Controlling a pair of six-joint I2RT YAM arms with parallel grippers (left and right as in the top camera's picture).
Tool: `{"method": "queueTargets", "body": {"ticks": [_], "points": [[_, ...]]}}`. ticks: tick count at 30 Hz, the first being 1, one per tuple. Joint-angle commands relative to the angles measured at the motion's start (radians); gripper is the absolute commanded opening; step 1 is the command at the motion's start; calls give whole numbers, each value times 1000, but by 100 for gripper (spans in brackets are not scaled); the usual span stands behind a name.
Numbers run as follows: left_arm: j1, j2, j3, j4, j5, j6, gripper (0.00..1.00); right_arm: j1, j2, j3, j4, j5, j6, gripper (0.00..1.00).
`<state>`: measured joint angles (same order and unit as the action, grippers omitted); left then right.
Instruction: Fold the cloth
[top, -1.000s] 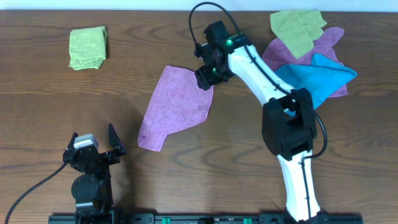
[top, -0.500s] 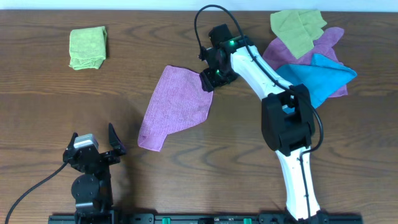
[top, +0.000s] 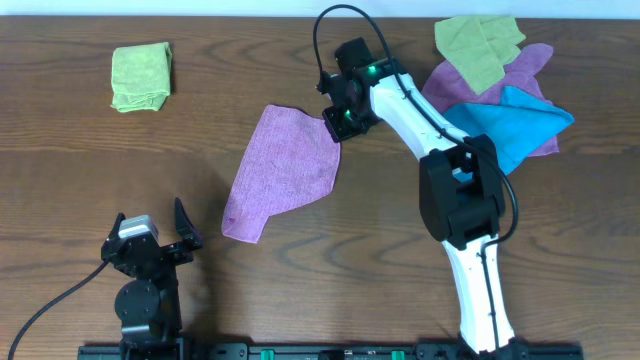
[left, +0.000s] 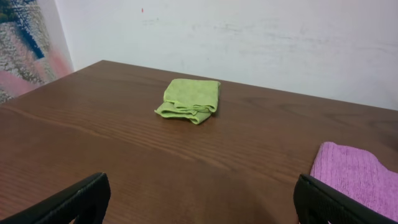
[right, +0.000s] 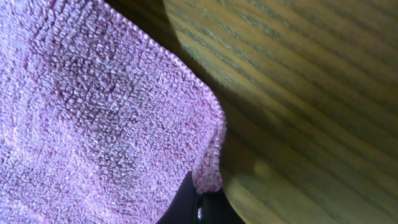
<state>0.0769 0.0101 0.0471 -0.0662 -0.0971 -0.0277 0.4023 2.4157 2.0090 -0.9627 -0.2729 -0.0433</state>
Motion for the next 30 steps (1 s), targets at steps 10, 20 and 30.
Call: {"method": "queueTargets", "body": {"ticks": [10, 20, 30], "points": [[3, -6, -35, -15, -10, 6, 96, -58, 13, 600, -96, 465, 3, 1], [3, -6, -35, -15, -10, 6, 95, -11, 13, 838, -299, 130, 2, 1], [3, -6, -35, -15, -10, 6, 96, 318, 14, 809, -591, -101, -328, 99]]}}
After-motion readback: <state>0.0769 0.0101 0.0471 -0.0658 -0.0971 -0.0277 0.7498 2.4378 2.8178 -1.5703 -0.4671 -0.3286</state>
